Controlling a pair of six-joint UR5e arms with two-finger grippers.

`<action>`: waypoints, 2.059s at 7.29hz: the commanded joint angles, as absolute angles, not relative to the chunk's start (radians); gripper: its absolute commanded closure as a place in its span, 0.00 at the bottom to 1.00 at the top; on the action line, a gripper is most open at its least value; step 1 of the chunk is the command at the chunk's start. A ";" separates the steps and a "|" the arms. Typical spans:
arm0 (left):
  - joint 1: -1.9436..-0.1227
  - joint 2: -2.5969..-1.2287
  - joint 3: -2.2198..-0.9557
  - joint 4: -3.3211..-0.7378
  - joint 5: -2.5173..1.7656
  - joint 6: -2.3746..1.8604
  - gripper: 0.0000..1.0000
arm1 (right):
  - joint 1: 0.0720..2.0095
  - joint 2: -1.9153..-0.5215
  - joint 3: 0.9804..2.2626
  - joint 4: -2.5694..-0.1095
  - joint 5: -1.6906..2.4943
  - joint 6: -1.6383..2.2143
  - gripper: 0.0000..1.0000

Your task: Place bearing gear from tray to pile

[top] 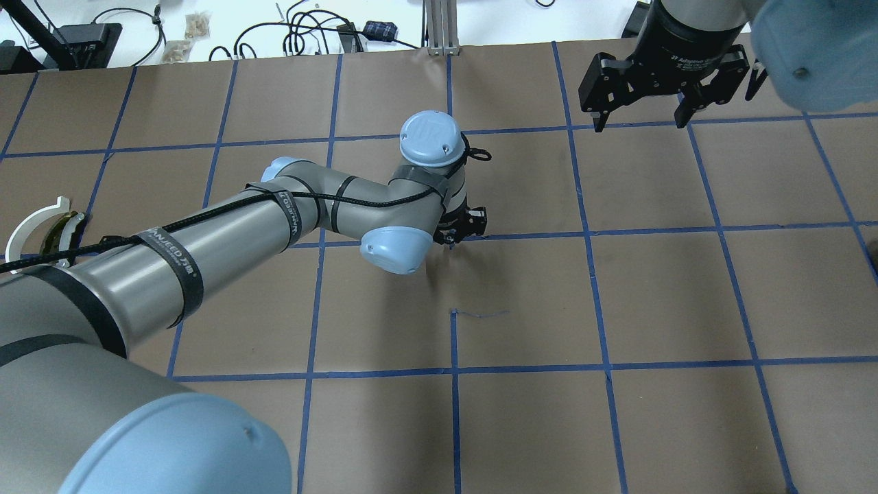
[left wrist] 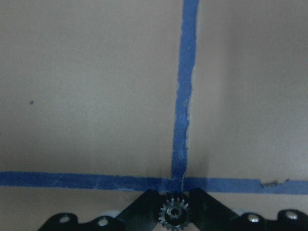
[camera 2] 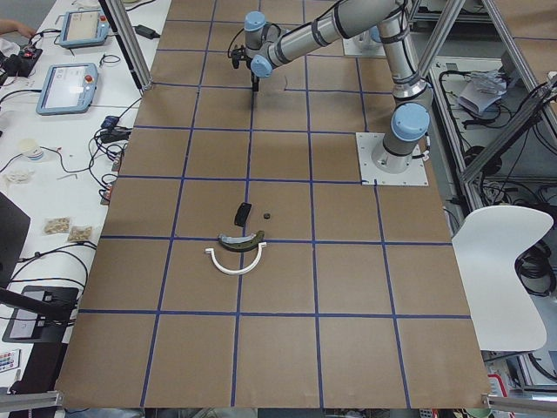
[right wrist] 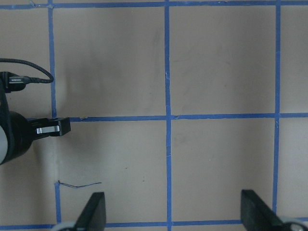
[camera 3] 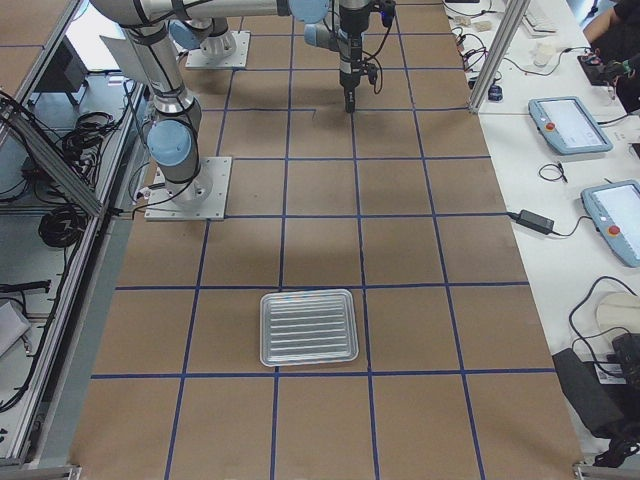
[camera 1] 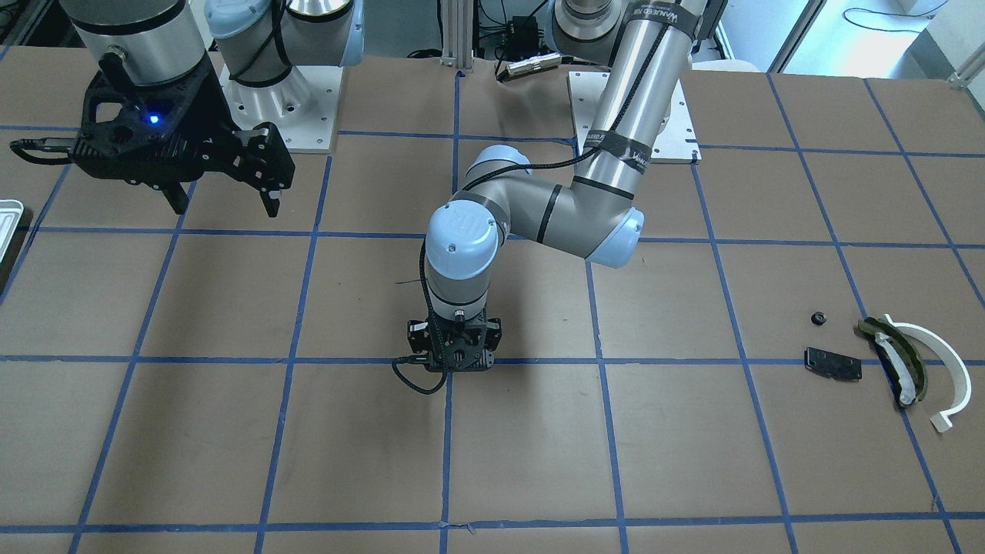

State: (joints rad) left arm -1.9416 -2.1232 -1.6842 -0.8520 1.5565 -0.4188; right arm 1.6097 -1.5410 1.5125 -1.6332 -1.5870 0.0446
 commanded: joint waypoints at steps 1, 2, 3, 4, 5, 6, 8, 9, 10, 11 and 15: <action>-1.784 -2.013 -1.657 -1.036 1.572 -0.280 0.96 | 1.609 -1.542 1.513 -1.632 -1.588 0.043 0.00; -1.673 -1.946 -1.652 -1.142 1.577 -0.120 0.95 | 1.611 -1.543 1.513 -1.632 -1.591 0.043 0.00; -1.584 -1.884 -1.654 -1.207 1.604 -0.013 0.95 | 1.609 -1.543 1.513 -1.632 -1.592 0.043 0.00; -1.500 -1.837 -1.666 -1.285 1.641 0.076 0.95 | 1.609 -1.543 1.513 -1.632 -1.589 0.041 0.00; -1.418 -1.804 -1.670 -1.295 1.641 0.127 0.95 | 1.611 -1.543 1.514 -1.632 -1.588 0.041 0.00; -1.338 -1.790 -1.689 -1.299 1.638 0.262 0.95 | 1.609 -1.543 1.513 -1.632 -1.592 0.040 0.00; -1.171 -1.779 -1.764 -1.286 1.635 0.474 0.95 | 1.609 -1.543 1.514 -1.632 -1.589 0.040 0.00; -1.072 -1.773 -1.790 -1.281 1.634 0.583 0.95 | 1.609 -1.543 1.514 -1.632 -1.589 0.040 0.00; -0.987 -1.787 -1.804 -1.270 1.631 0.660 0.95 | 1.609 -1.543 1.514 -1.634 -1.591 0.040 0.00; -0.932 -1.808 -1.827 -1.269 1.631 0.710 0.95 | 1.609 -1.543 1.514 -1.634 -1.591 0.038 0.00; -0.897 -1.882 -1.951 -0.997 1.586 0.776 0.93 | 1.611 -1.543 1.516 -1.632 -1.589 0.040 0.00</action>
